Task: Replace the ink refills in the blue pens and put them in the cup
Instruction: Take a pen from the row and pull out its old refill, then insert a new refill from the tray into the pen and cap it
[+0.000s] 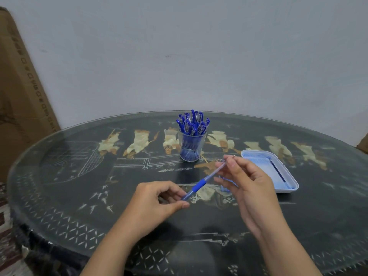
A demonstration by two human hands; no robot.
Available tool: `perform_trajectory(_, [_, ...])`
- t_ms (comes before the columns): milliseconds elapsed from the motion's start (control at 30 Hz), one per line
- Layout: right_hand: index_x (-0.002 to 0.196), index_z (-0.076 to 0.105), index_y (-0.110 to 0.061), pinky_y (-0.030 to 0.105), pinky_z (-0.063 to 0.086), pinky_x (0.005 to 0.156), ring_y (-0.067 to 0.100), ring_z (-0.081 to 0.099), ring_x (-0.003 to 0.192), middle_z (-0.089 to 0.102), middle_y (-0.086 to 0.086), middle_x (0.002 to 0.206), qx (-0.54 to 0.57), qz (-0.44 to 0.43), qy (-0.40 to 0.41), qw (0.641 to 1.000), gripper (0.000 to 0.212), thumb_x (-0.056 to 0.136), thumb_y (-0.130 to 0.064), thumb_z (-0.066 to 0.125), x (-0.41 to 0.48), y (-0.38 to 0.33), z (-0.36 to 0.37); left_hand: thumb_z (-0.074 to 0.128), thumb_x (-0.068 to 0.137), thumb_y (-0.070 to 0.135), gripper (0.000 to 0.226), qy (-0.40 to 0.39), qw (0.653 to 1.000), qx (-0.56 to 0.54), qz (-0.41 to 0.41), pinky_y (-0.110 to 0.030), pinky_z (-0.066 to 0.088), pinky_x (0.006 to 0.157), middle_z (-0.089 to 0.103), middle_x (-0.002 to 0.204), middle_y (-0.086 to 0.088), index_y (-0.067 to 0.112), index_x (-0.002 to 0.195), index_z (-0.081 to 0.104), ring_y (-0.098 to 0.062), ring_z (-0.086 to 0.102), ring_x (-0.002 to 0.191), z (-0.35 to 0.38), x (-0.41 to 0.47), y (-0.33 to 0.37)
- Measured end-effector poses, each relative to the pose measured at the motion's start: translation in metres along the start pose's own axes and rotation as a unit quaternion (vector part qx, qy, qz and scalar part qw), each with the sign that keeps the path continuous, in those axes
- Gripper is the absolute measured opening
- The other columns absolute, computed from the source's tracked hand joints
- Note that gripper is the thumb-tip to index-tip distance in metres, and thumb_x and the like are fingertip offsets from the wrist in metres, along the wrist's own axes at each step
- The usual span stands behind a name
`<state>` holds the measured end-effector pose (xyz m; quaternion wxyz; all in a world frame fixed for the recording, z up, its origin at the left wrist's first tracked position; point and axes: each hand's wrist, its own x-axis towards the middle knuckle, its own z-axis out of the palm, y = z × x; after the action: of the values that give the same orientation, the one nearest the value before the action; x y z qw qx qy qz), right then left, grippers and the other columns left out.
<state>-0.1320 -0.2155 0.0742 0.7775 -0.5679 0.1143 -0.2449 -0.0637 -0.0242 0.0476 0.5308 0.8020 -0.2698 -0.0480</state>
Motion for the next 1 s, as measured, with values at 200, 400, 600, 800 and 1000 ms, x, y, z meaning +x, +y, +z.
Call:
perform_trajectory(200, [0.105, 0.065, -0.003, 0.034, 0.061, 0.076, 0.027, 0.073, 0.088, 0.073, 0.015, 0.089, 0.017, -0.008, -0.015, 1.000, 0.035, 0.071, -0.005, 0.071, -0.002, -0.002, 0.000, 0.088, 0.066, 0.017, 0.019, 0.003, 1.000, 0.015, 0.003, -0.016, 0.050, 0.060, 0.072, 0.070, 0.008, 0.030, 0.072, 0.075, -0.003, 0.064, 0.063, 0.002, 0.001, 0.000])
perform_trajectory(400, [0.111, 0.061, -0.013, 0.035, 0.061, 0.068, 0.017, 0.070, 0.082, 0.067, 0.005, 0.084, 0.084, -0.065, 0.061, 0.992, 0.039, 0.074, -0.004, 0.070, 0.014, -0.022, -0.007, 0.088, 0.067, 0.016, 0.018, 0.011, 1.000, 0.025, -0.001, -0.015, 0.050, 0.061, 0.071, 0.069, 0.010, 0.027, 0.074, 0.076, -0.002, 0.064, 0.063, 0.000, 0.001, -0.005])
perform_trajectory(600, [0.100, 0.063, -0.017, 0.031, 0.060, 0.064, 0.018, 0.069, 0.072, 0.068, 0.006, 0.083, -0.030, -0.104, 0.107, 0.988, 0.027, 0.087, 0.007, 0.066, 0.062, -0.032, -0.022, 0.084, 0.071, 0.009, 0.016, 0.135, 0.989, -0.054, -0.030, -0.017, 0.054, 0.064, 0.074, 0.075, 0.003, 0.020, 0.079, 0.074, -0.010, 0.067, 0.068, -0.009, 0.008, -0.020])
perform_trajectory(800, [0.096, 0.074, -0.013, 0.036, 0.062, 0.073, 0.015, 0.071, 0.068, 0.073, 0.005, 0.093, -0.362, 0.014, 0.007, 0.932, 0.016, 0.088, 0.000, 0.068, 0.107, 0.022, -0.017, 0.080, 0.074, 0.015, 0.015, 0.258, 0.948, -0.171, -0.068, -0.048, 0.058, 0.082, 0.074, 0.083, -0.004, 0.019, 0.087, 0.074, -0.025, 0.070, 0.082, -0.008, 0.020, -0.042])
perform_trajectory(1000, [0.086, 0.073, -0.017, 0.020, 0.057, 0.061, 0.013, 0.069, 0.057, 0.072, -0.002, 0.075, -0.497, 0.052, -0.045, 0.865, 0.015, 0.088, -0.003, 0.070, 0.128, 0.043, -0.021, 0.079, 0.078, 0.016, 0.014, 0.266, 0.944, -0.175, -0.085, -0.050, 0.056, 0.087, 0.074, 0.086, -0.002, 0.020, 0.090, 0.073, -0.022, 0.070, 0.085, -0.007, 0.027, -0.051])
